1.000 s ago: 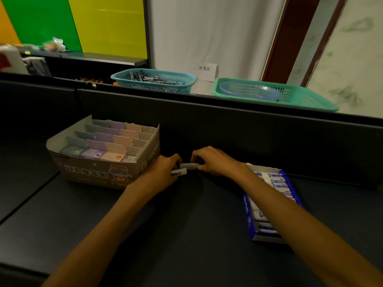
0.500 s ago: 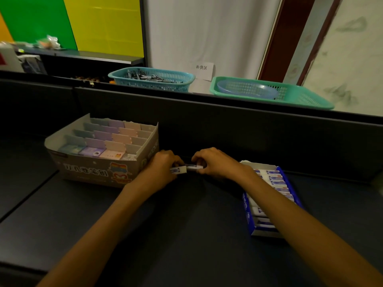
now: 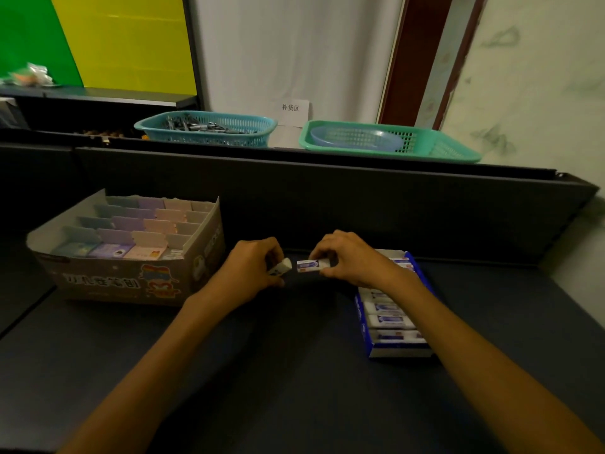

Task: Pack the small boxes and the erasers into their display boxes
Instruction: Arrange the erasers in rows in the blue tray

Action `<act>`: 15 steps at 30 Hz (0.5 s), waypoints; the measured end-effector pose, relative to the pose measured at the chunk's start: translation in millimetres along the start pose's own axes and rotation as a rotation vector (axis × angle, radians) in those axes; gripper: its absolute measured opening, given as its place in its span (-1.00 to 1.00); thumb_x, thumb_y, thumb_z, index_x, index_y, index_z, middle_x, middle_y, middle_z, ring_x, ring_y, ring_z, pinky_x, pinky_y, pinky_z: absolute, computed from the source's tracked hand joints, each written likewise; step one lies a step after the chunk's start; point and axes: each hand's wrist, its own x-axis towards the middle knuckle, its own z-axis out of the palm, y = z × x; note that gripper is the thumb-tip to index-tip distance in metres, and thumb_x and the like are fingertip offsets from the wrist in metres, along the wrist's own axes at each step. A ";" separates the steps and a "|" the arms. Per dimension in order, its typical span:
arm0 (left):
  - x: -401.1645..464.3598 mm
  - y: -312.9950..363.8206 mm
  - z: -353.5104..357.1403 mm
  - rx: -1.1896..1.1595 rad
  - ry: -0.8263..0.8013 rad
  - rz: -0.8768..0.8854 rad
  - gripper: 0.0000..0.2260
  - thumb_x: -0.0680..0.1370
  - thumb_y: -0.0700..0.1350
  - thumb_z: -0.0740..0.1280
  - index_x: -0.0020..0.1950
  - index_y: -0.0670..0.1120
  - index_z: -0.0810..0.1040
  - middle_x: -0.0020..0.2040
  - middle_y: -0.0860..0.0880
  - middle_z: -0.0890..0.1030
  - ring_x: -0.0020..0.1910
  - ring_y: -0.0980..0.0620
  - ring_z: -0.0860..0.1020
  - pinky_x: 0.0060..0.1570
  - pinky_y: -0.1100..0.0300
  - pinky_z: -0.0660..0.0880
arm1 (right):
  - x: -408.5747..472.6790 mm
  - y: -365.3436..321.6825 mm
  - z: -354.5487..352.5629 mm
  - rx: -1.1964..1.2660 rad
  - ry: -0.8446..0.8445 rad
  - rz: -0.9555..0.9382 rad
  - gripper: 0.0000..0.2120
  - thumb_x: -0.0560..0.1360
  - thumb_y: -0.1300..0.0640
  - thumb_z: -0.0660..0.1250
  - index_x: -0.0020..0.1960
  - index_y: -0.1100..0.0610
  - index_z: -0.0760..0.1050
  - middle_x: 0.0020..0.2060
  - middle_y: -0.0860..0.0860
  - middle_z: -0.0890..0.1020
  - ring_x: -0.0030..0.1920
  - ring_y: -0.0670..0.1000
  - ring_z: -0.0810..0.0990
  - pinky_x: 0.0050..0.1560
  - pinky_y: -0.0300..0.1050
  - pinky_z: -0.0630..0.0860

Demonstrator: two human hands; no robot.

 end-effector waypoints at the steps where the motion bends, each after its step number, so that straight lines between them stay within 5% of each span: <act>1: 0.1 4.7 -0.6 -0.022 0.010 -0.001 -0.70 0.39 -0.14 0.48 0.03 0.03 0.47 -0.01 0.13 0.46 -0.10 0.21 0.46 -0.14 0.36 0.44 | -4.5 2.0 -1.8 0.005 0.008 0.011 -0.68 0.49 0.13 0.37 0.23 0.02 0.49 0.14 -0.07 0.46 0.06 -0.20 0.31 0.07 -0.28 0.26; 10: 2.1 40.2 -0.4 -0.037 0.003 0.103 -0.76 0.42 -0.16 0.45 0.05 0.03 0.56 0.04 0.15 0.46 -0.03 0.23 0.45 -0.10 0.41 0.39 | -39.6 15.2 -19.8 0.113 0.084 0.105 -0.68 0.45 0.12 0.42 0.18 -0.03 0.50 -0.02 -0.12 0.39 -0.03 -0.17 0.37 0.00 -0.26 0.33; 15: 3.3 51.9 7.3 -0.009 0.032 0.128 -0.77 0.43 -0.15 0.44 0.06 0.02 0.57 0.03 0.13 0.52 -0.06 0.26 0.49 -0.12 0.44 0.40 | -51.4 19.8 -24.2 0.196 0.110 0.104 -0.70 0.44 0.15 0.44 0.13 0.00 0.48 -0.03 -0.13 0.45 -0.14 -0.28 0.42 -0.16 -0.44 0.35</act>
